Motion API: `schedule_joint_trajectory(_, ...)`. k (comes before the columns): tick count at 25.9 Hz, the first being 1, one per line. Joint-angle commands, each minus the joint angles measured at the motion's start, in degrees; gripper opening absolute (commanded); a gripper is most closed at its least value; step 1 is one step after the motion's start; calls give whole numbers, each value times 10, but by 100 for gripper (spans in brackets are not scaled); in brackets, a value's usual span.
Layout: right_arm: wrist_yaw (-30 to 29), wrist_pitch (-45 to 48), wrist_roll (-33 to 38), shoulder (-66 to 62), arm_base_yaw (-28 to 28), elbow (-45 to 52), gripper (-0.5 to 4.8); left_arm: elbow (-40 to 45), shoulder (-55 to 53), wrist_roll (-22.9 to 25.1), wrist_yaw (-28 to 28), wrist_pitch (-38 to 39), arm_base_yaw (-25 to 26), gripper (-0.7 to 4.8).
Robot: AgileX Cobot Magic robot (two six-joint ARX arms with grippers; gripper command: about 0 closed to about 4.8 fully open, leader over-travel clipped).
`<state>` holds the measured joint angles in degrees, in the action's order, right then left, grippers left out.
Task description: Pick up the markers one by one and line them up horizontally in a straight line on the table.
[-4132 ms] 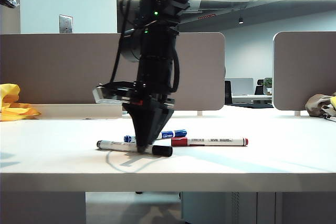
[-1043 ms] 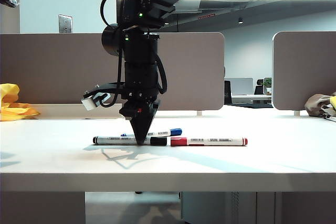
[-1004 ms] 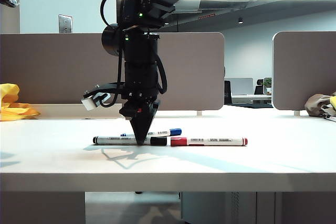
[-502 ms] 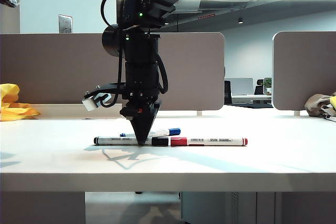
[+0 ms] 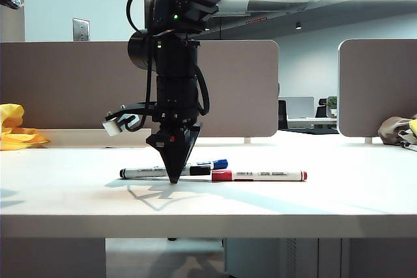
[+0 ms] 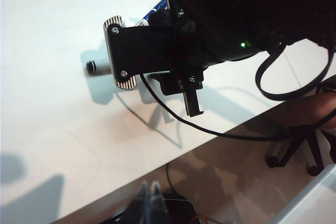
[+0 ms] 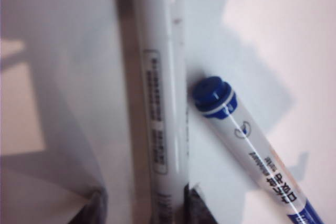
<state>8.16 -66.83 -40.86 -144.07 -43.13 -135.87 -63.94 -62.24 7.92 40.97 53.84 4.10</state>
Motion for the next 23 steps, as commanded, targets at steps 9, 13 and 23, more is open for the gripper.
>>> schedule_joint_trajectory(9, -2, -36, 4, 1, -9, -1, 281, -2, 3, 2, 4, -3, 0, -5)
schedule_joint_trajectory(13, -3, -32, 4, 1, -9, -6, 285, -2, 3, 2, 4, 0, 0, -5)
schedule_joint_trajectory(23, -4, -23, 4, 1, -9, -6, 371, -2, 3, 2, 3, 5, 0, -5)
